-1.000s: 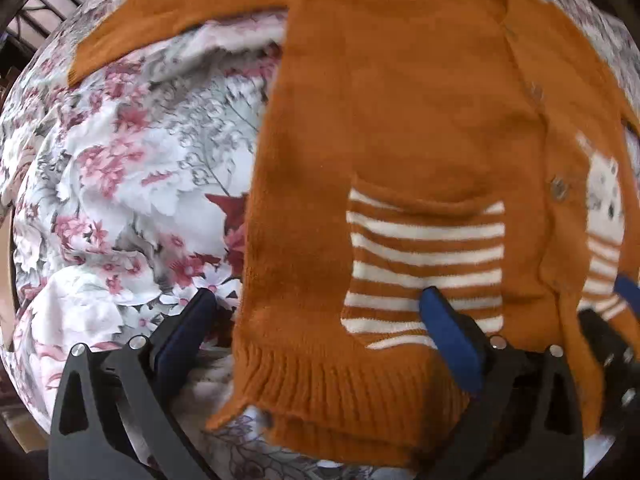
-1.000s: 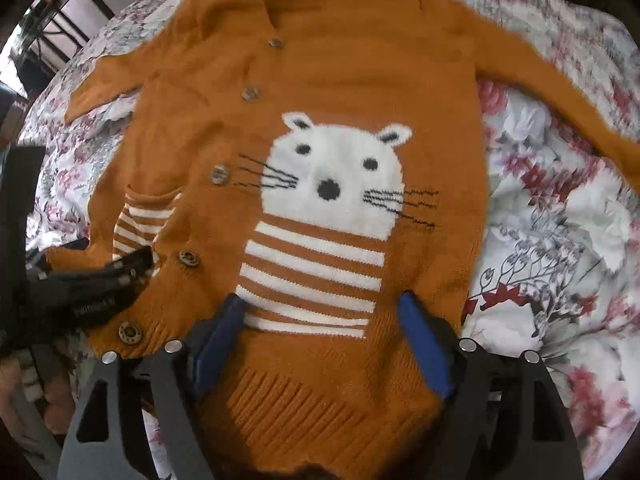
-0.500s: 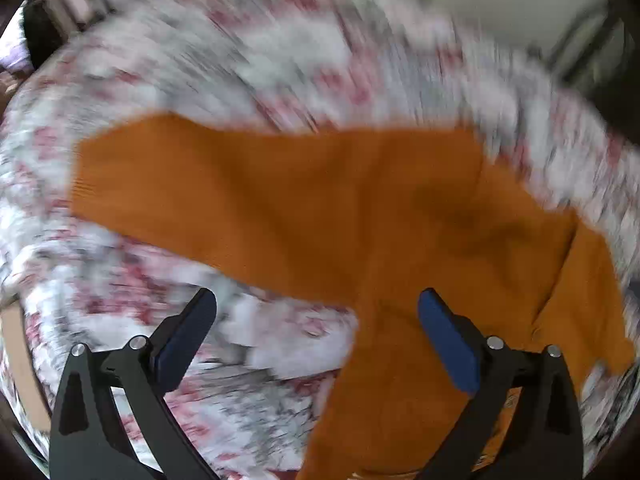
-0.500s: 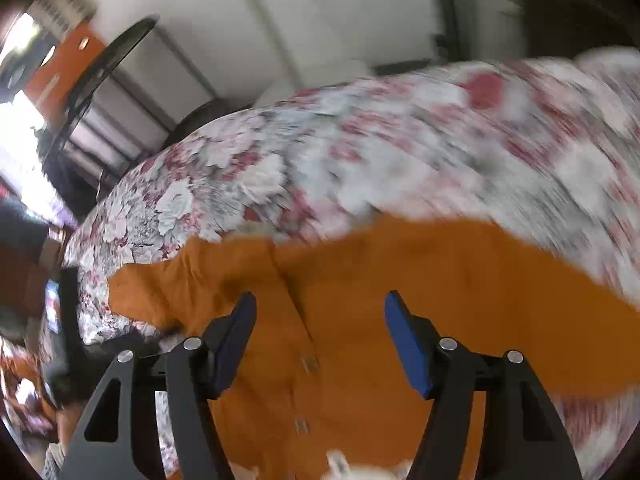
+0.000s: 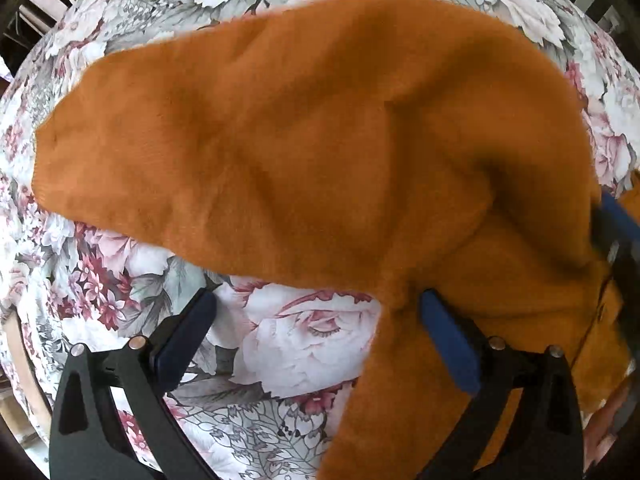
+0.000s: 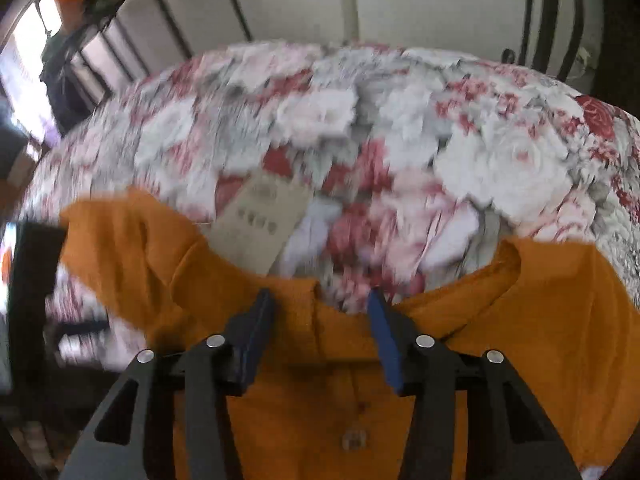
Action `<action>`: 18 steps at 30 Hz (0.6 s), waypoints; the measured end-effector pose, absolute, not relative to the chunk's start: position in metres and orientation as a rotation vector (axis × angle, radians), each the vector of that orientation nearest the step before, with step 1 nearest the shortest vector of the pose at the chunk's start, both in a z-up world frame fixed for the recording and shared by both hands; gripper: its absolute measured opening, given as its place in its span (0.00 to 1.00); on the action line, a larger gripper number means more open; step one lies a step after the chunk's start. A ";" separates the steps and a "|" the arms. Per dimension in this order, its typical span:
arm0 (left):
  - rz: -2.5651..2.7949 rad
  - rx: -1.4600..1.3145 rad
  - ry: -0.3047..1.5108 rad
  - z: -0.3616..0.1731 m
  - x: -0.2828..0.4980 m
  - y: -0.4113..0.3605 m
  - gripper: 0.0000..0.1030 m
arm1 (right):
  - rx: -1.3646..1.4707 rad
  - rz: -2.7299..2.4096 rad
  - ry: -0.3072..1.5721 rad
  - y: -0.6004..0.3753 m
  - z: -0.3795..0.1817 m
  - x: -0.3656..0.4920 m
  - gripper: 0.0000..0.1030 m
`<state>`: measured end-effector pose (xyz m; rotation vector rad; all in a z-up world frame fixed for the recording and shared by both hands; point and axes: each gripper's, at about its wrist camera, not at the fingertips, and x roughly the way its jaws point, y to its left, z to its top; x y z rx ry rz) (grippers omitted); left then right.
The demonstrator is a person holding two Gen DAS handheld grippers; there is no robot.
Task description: Fold small clothes
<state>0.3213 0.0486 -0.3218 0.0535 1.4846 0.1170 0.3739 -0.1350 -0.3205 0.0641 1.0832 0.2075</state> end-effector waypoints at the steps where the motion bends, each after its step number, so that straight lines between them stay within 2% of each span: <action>1: 0.120 0.067 1.479 -0.323 0.322 0.044 0.96 | 0.046 0.217 1.084 -0.134 -0.322 0.373 0.51; 4: 0.119 0.090 1.465 -0.321 0.323 0.033 0.96 | 0.019 0.246 1.078 -0.133 -0.316 0.381 0.53; 7: 0.113 0.066 1.473 -0.322 0.331 0.031 0.96 | -0.027 0.294 1.121 -0.124 -0.323 0.385 0.66; 9: 0.118 0.064 1.473 -0.317 0.326 0.032 0.96 | -0.084 0.312 1.112 -0.117 -0.331 0.381 0.67; 10: 0.119 0.068 1.473 -0.316 0.324 0.033 0.96 | -0.116 0.315 1.098 -0.114 -0.332 0.378 0.58; 11: 0.116 0.070 1.472 -0.316 0.331 0.032 0.96 | -0.135 0.335 1.082 -0.112 -0.331 0.375 0.37; 12: 0.116 0.066 1.470 -0.310 0.320 0.037 0.96 | -0.133 0.355 1.066 -0.112 -0.326 0.374 0.21; 13: 0.117 0.055 1.466 -0.307 0.321 0.036 0.96 | -0.109 0.368 1.054 -0.114 -0.320 0.376 0.10; 18: 0.141 0.015 1.410 -0.280 0.319 0.036 0.96 | 0.110 0.325 0.953 -0.146 -0.278 0.422 0.10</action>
